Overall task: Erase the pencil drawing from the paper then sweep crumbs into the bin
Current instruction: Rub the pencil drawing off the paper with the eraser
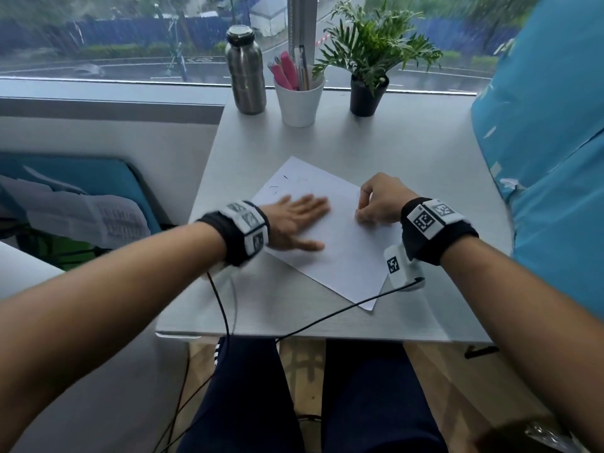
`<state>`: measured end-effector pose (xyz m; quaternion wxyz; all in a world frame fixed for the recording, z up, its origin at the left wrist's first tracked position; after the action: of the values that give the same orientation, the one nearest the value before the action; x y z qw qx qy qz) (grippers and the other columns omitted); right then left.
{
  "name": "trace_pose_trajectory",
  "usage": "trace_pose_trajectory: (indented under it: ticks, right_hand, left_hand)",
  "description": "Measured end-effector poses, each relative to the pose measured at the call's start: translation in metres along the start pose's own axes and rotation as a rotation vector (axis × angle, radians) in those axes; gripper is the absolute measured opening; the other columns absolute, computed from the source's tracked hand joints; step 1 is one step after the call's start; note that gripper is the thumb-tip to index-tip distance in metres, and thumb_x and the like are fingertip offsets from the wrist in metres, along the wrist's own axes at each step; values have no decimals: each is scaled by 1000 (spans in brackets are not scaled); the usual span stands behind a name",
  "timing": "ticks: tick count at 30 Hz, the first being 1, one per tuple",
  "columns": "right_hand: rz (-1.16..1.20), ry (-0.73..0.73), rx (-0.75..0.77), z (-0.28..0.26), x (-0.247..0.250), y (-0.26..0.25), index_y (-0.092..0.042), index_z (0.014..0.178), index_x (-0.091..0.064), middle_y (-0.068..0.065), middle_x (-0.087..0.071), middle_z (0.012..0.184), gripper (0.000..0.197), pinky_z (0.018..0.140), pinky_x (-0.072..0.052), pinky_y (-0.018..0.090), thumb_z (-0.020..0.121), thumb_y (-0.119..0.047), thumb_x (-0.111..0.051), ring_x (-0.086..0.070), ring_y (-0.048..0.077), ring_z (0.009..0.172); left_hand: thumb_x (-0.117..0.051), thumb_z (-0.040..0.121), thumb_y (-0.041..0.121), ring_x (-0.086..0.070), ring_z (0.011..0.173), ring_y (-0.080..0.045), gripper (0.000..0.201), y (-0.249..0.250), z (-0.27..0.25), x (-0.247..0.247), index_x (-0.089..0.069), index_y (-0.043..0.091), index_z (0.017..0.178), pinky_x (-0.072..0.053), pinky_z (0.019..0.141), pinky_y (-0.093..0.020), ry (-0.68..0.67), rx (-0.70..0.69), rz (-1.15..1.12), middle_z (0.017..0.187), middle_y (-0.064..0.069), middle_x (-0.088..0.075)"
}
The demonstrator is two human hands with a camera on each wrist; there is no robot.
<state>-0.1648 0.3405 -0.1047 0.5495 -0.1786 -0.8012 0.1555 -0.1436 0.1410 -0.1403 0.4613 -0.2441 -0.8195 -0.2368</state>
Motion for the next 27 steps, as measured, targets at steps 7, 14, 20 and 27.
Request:
trace_pose_trajectory:
  ticks: [7, 14, 20, 27]
  right_hand:
    - [8, 3, -1, -2, 1, 2, -11, 70, -68, 3, -65, 66, 9, 47, -42, 19, 69, -13, -77, -55, 10, 55]
    - [-13, -13, 60, 0, 6, -16, -14, 75, -74, 5, -73, 68, 8, 56, -50, 18, 69, -15, -80, -68, 13, 59]
    - [-30, 89, 253, 4, -23, -73, -17, 80, -78, -3, -69, 73, 10, 67, -44, 16, 71, -19, -81, -63, 9, 70]
    - [-34, 34, 296, -15, -62, -83, -13, 76, -77, 2, -71, 77, 5, 64, -44, 17, 73, -15, -73, -61, 11, 69]
  left_hand:
    - [-54, 82, 72, 15, 148, -13, 109, -42, -18, 6, 9, 25, 156, 10, 119, -38, 70, 26, -130, 161, 5, 19]
    - [-76, 64, 69, 19, 148, -19, 129, -47, -18, -5, 7, 31, 156, 8, 118, -47, 24, 26, -114, 162, 2, 19]
    - [-74, 63, 71, 24, 146, -21, 132, -41, -15, -4, 14, 33, 153, 8, 118, -50, -13, 69, -86, 160, 1, 25]
    - [-77, 56, 72, 24, 146, -21, 139, -39, -16, -2, 14, 32, 154, 6, 120, -50, -41, 97, -57, 159, 1, 28]
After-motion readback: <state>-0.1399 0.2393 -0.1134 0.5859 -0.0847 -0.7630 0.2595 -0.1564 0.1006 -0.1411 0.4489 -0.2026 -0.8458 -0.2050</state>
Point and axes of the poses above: each hand's wrist, its own z-axis towards the middle knuckle, its own x-axis out of the back of the hand, y = z × x, the point moved 3 cm from there along z, towards the middle knuckle
